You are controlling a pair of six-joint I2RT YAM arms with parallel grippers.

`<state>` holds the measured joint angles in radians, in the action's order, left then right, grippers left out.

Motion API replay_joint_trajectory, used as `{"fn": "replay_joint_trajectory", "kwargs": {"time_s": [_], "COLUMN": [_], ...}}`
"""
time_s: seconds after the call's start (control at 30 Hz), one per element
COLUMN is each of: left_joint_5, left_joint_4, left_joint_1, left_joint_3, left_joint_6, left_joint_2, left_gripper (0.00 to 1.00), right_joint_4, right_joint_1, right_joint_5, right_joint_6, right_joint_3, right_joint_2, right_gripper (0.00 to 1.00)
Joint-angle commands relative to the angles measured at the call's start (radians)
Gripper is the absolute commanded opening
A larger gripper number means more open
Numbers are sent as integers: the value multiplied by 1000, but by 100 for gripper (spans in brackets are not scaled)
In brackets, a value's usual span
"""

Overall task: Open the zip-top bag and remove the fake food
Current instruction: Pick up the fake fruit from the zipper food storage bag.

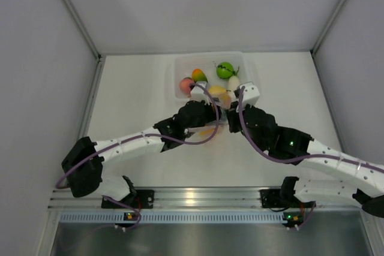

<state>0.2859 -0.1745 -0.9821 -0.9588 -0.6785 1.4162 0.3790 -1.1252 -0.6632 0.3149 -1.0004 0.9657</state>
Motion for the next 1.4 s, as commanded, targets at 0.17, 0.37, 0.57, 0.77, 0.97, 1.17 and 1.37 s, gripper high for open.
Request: {"fn": "replay_joint_trajectory", "kwargs": {"time_s": [0.17,0.37,0.57,0.77,0.97,1.17,1.37], "left_joint_5": [-243,-327,-329,-551,-798,-990,-1100], "left_joint_4": [-161,-168,-212,-253,-273,-273,-159], "left_joint_1": [34,14,-6,-6,-6,-6,-4], "left_joint_3": [75,150,204,229,238,221,144], "left_joint_6": [54,178,325,494,571,616,668], "left_joint_2": [-63,-108,-158,-174,-180,-175,-123], "left_gripper": [0,0,0,0,0,0,0], "right_joint_4": [144,124,172,160,82,-3,30], "right_joint_1": [212,284,323,329,331,370,381], "right_joint_5": [-12,52,109,177,262,471,495], "right_joint_6": [-99,-134,-109,-89,-118,-108,-112], "right_joint_3": [-55,-79,-99,-87,-78,-90,-177], "right_joint_2": [16,39,143,179,99,88,117], "right_gripper": [0,0,0,0,0,0,0]}}
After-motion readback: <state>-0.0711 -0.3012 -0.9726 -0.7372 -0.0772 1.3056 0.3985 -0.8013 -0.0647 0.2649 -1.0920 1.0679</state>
